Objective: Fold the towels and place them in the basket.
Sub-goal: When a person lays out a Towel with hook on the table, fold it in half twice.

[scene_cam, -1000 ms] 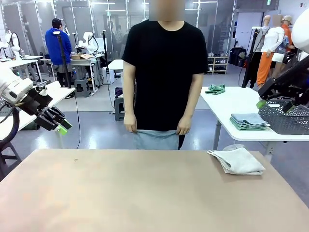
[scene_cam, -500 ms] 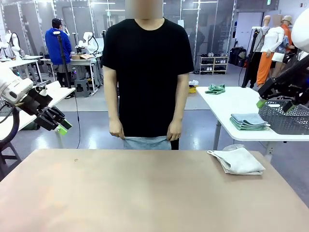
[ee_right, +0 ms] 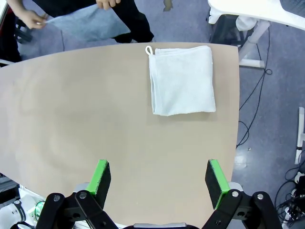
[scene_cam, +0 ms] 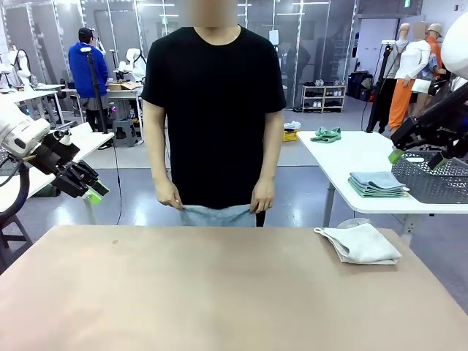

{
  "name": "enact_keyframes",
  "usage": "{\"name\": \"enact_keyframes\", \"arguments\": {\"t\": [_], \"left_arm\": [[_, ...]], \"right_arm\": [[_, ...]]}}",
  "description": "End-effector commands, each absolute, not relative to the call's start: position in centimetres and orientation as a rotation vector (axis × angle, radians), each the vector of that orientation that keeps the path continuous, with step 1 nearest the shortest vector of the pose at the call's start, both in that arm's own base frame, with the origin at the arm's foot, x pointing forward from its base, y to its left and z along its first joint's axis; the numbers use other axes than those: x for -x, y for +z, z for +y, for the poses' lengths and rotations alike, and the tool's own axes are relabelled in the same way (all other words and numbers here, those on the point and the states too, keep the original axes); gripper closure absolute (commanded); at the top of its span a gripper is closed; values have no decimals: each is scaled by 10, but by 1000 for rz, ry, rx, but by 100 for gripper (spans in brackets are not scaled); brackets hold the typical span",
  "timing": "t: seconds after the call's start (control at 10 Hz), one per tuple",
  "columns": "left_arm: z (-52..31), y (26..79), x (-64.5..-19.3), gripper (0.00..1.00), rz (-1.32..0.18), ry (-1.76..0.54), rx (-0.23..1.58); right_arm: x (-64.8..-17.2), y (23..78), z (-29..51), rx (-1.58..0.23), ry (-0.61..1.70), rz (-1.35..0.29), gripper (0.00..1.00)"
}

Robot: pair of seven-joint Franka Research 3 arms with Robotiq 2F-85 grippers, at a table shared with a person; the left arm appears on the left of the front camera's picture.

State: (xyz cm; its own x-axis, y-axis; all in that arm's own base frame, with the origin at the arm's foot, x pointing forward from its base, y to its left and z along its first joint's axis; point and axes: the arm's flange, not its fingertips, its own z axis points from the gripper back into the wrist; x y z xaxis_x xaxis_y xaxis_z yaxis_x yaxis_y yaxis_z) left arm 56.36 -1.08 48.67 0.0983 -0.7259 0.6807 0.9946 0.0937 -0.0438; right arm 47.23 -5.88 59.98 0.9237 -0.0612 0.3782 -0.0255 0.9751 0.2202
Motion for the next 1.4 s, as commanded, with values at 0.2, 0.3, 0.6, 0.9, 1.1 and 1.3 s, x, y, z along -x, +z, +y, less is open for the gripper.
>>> {"name": "enact_keyframes", "arguments": {"t": [0.2,0.3,0.6,0.9,1.1,1.3], "left_arm": [[-11,488,-563,36,-575,-1387,577],[-11,488,-563,36,-575,-1387,577],[-11,488,-563,36,-575,-1387,577],[-11,488,-563,36,-575,-1387,577],[-11,488,-563,36,-575,-1387,577],[-11,488,-563,36,-575,-1387,577]], "right_arm": [[-475,600,-58,-218,-26,-391,0],[-475,600,-58,-218,-26,-391,0],[-475,600,-58,-218,-26,-391,0],[-475,600,-58,-218,-26,-391,0],[-475,600,-58,-218,-26,-391,0],[-475,600,-58,-218,-26,-391,0]]}}
